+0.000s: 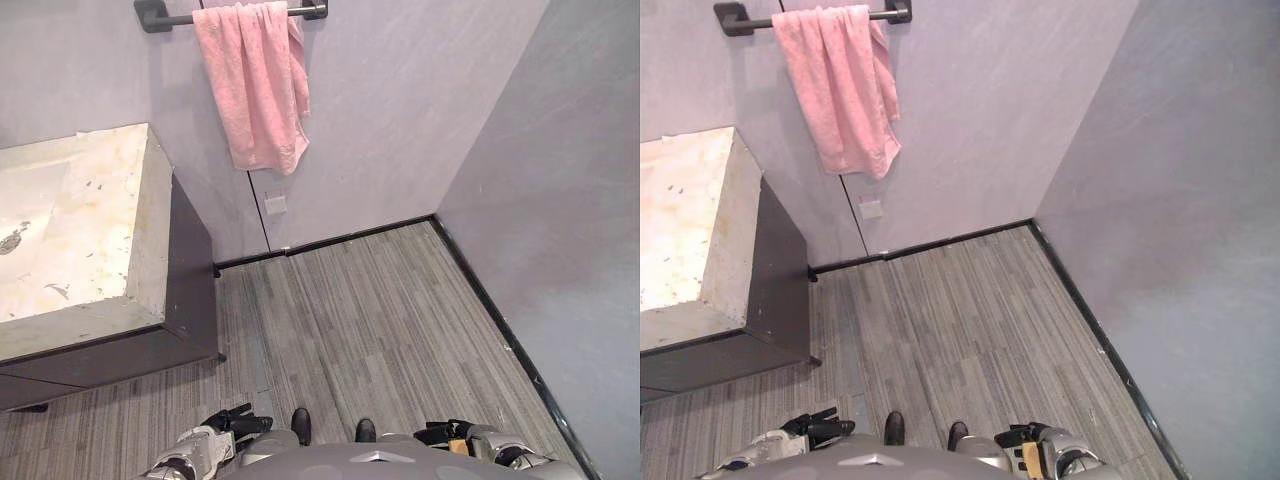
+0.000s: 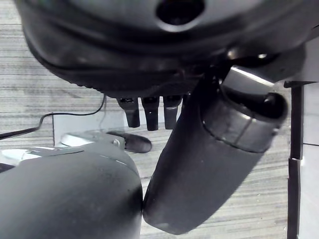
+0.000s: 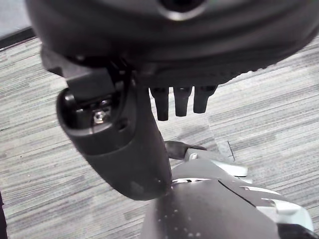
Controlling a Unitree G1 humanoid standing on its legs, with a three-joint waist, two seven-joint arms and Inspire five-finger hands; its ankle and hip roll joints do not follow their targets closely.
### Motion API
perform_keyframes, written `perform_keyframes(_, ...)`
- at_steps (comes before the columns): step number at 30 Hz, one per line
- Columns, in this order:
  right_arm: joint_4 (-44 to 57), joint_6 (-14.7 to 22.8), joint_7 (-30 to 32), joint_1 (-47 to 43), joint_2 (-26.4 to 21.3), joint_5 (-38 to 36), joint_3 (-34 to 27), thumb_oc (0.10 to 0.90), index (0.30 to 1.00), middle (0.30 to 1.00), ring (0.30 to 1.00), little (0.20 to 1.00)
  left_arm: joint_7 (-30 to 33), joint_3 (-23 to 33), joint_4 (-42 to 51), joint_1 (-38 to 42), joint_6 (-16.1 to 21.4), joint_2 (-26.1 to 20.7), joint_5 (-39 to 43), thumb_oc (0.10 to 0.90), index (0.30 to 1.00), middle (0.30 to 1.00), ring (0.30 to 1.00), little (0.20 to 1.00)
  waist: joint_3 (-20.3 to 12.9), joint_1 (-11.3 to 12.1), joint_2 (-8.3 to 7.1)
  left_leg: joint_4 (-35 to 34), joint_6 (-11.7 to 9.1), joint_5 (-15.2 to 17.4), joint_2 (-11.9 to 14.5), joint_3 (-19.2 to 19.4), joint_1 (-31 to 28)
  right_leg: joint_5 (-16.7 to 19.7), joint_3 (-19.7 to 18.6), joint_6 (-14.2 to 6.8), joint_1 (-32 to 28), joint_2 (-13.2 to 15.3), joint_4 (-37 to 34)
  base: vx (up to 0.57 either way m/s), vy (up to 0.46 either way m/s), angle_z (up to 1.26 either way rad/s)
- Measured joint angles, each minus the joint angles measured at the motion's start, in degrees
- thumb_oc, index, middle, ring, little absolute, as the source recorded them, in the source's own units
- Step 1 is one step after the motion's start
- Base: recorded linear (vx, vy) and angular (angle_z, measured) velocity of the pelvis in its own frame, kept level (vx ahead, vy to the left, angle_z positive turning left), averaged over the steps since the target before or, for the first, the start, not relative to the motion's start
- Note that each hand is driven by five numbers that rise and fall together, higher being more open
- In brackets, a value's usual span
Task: Organize the bathroom.
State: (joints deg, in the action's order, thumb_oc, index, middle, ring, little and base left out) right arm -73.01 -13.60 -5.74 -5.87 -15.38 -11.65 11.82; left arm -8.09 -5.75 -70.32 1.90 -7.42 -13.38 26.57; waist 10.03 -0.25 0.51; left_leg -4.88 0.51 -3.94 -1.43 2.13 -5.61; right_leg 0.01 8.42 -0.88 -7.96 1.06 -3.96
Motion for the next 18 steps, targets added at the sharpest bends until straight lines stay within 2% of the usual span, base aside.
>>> perform_keyframes(9, -0.28, -0.03, 0.01, -0.53, -0.37, 0.13, 0.01, 0.800, 0.900, 0.900, 0.900, 0.900, -0.06, 1.67, -0.47, 0.28, -0.20, 0.00, -0.19, 0.800, 0.900, 0.900, 0.900, 0.900, 0.85, 0.00, 0.06, 0.04, 0.45, 0.15, -0.20, 0.76, 0.08, -1.60, -0.97, -0.33, 2.44, 0.49, 4.02, 0.04, 0.059, -0.06)
perform_keyframes(11, -0.60, -0.03, 0.01, -0.95, -0.88, 0.23, 0.01, 0.800, 0.900, 0.900, 0.900, 0.900, -0.13, 1.82, -0.64, 0.99, -0.27, 0.08, -0.20, 0.800, 0.900, 0.900, 0.900, 0.900, 1.78, 0.00, 0.23, 0.17, 1.32, 0.51, -0.51, 0.92, 0.07, -2.46, -1.12, -1.03, 4.25, 0.99, 8.10, -0.02, 0.106, -0.08)
perform_keyframes(12, -0.84, 0.12, 0.12, -1.72, -1.26, 0.10, -0.32, 0.800, 0.900, 0.900, 0.900, 0.900, -0.11, 1.98, -1.08, 1.89, -0.29, 0.26, -0.16, 0.800, 0.900, 0.900, 0.900, 0.900, 2.86, 0.02, 0.79, 0.82, 2.15, 0.99, -0.84, 1.12, 0.31, -2.77, -1.65, -1.90, 6.56, 1.03, 13.36, -0.02, 0.078, -0.23)
perform_keyframes(13, -0.89, 0.08, 0.10, -3.91, -3.18, 1.61, 1.00, 0.800, 0.900, 0.900, 0.900, 0.900, -0.12, 2.07, -1.38, 3.93, -0.36, 0.64, -0.25, 0.800, 0.900, 0.900, 0.900, 0.900, 5.92, -0.06, 2.18, 2.89, 3.20, 1.62, 0.23, 1.73, 0.84, -3.37, -2.75, -3.37, 14.16, 1.25, 28.84, 0.02, 0.040, -0.15)
perform_keyframes(14, -1.12, 0.08, 0.13, -3.64, -3.89, 2.29, 1.74, 0.800, 0.900, 0.900, 0.900, 0.900, -0.01, 2.01, -1.92, 4.62, -0.40, 0.52, -0.46, 0.800, 0.900, 0.900, 0.900, 0.900, 6.60, -0.72, 2.63, 4.03, 4.01, 2.25, -0.23, 1.13, 1.27, -2.85, -3.37, -3.52, 17.84, 2.15, 34.18, 0.07, 0.008, -0.05)
perform_keyframes(15, -1.11, -0.17, -0.25, -3.53, -3.88, 2.23, 2.44, 0.800, 0.900, 0.900, 0.900, 0.900, -0.14, 1.82, -2.13, 5.27, -0.31, 0.13, -0.18, 0.800, 0.900, 0.900, 0.900, 0.900, 7.93, -1.00, 2.27, 5.62, 4.54, 2.93, -0.76, 0.86, 1.50, -4.15, -5.02, -2.77, 21.14, 2.88, 40.43, 0.16, -0.073, 0.31)
perform_keyframes(16, -1.07, -0.39, -0.29, -2.95, -3.23, 2.20, 2.43, 0.800, 0.900, 0.900, 0.900, 0.900, -0.28, 1.48, -2.27, 6.62, -0.33, -0.37, -0.28, 0.800, 0.900, 0.900, 0.900, 0.900, 9.69, -1.72, 1.90, 7.60, 5.10, 3.97, -2.05, -0.12, 2.35, -5.85, -6.66, -3.08, 23.72, 4.80, 39.48, 0.23, -0.127, 0.37)
perform_keyframes(17, -1.36, -0.83, -0.44, -1.77, -2.47, 2.20, 2.32, 0.800, 0.900, 0.900, 0.900, 0.900, -0.18, 1.22, -2.38, 6.84, -0.35, -0.43, -0.40, 0.800, 0.900, 0.900, 0.900, 0.900, 9.72, -2.14, 1.74, 8.18, 5.12, 4.17, -3.10, -0.38, 3.17, -5.62, -6.74, -3.57, 24.74, 6.69, 34.24, 0.18, -0.103, 0.37)
perform_keyframes(18, -1.36, -0.83, -0.44, -1.77, -2.47, 2.20, 2.32, 0.800, 0.900, 0.900, 0.900, 0.900, -0.18, 1.22, -2.38, 6.84, -0.35, -0.43, -0.40, 0.800, 0.900, 0.900, 0.900, 0.900, 9.72, -2.14, 1.74, 8.18, 5.12, 4.17, -3.10, -0.38, 3.17, -5.62, -6.74, -3.57, 24.74, 6.69, 34.24, 0.16, -0.103, 0.21)
